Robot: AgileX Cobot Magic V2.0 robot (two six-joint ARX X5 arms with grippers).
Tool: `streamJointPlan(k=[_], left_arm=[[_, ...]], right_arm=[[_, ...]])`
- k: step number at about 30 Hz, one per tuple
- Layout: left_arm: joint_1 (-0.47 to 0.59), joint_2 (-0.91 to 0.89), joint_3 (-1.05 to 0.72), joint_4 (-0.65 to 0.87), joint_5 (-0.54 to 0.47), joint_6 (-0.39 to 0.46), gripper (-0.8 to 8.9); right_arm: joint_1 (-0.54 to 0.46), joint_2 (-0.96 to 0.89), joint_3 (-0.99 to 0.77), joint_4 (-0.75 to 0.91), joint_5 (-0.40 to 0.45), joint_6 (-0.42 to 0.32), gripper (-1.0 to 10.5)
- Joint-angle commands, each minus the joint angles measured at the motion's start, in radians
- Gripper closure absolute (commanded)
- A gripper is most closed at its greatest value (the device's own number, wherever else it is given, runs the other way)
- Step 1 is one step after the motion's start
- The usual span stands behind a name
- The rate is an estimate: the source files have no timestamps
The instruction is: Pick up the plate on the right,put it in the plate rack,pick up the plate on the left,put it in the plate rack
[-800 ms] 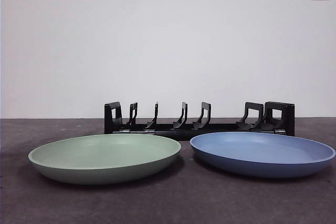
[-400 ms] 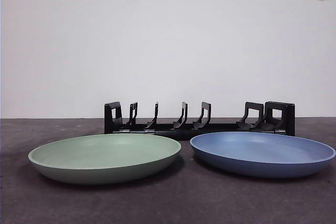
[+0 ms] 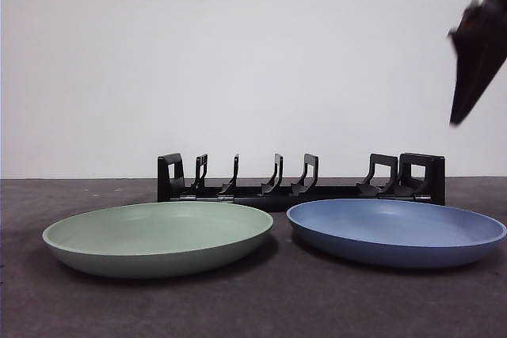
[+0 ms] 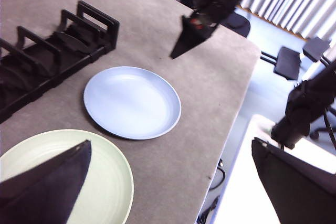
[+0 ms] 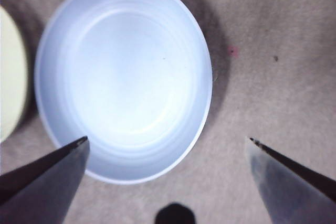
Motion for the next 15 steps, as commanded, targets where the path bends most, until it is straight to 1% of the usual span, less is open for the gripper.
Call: streamJointPlan(k=[1,7,12,15], left_arm=[[-0.024,0.023,0.003,0.008,-0.023,0.051,1.54],[-0.076,0.067,0.003,0.008,-0.089,0.098,1.54],[-0.105,0.089,0.003,0.008,-0.143,0.113,1.54],[-0.115,0.093,0.003,0.008,-0.174,0.128,1.54]], right_arm=[[0.022,0.061,0.001,0.031,0.015,0.005,4.5],[0.066,0.156,0.001,0.09,0.072,0.005,4.5],[0.081,0.2,0.001,0.117,0.099,0.014,4.5],[0.082,0.212,0.001,0.133,0.1,0.021,4.6]])
